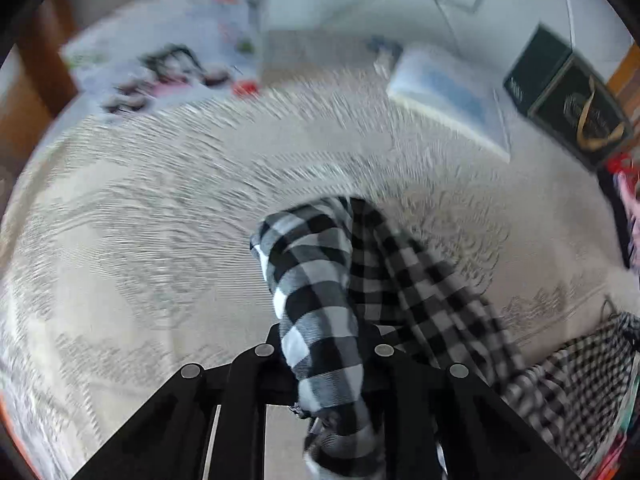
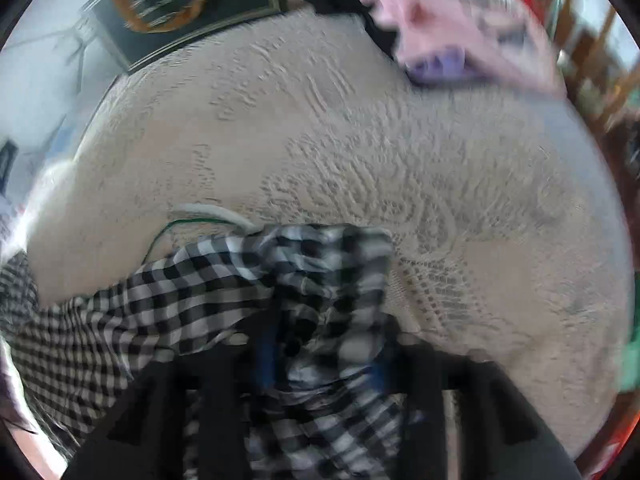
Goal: Fold clothes
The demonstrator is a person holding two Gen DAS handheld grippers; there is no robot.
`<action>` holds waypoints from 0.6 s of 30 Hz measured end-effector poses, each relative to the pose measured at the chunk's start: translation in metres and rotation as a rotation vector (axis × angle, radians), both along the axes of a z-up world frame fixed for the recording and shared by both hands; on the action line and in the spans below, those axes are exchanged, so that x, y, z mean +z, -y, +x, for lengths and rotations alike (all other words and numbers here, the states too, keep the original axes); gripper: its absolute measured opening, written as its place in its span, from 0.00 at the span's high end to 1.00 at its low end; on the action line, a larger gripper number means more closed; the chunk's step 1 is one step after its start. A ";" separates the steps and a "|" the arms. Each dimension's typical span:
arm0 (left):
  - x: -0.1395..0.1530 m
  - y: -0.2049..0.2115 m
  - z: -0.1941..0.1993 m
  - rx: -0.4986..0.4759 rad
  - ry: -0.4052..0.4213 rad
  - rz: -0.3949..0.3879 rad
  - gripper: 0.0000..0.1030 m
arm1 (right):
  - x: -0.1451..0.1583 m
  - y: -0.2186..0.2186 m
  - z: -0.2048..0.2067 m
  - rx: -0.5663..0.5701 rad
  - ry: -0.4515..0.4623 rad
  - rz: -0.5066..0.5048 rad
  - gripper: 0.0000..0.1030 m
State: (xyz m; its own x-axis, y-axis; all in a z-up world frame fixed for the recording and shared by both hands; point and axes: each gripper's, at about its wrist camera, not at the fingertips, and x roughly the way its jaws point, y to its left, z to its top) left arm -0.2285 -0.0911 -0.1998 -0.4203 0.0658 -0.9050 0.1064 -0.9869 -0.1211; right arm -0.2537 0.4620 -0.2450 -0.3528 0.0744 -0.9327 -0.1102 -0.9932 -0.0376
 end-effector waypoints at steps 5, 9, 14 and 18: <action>0.080 0.061 0.050 0.103 -0.198 -0.024 0.84 | 0.104 0.022 0.033 0.104 -0.295 -0.029 0.84; 0.127 0.102 0.073 0.175 -0.288 -0.093 0.84 | 0.170 0.027 0.029 0.146 -0.451 -0.087 0.84; 0.118 0.148 0.022 0.250 -0.248 -0.112 0.83 | 0.174 0.040 -0.054 0.135 -0.441 -0.080 0.84; 0.068 0.171 -0.033 0.308 -0.125 -0.149 0.16 | 0.131 0.050 -0.109 0.065 -0.332 -0.079 0.50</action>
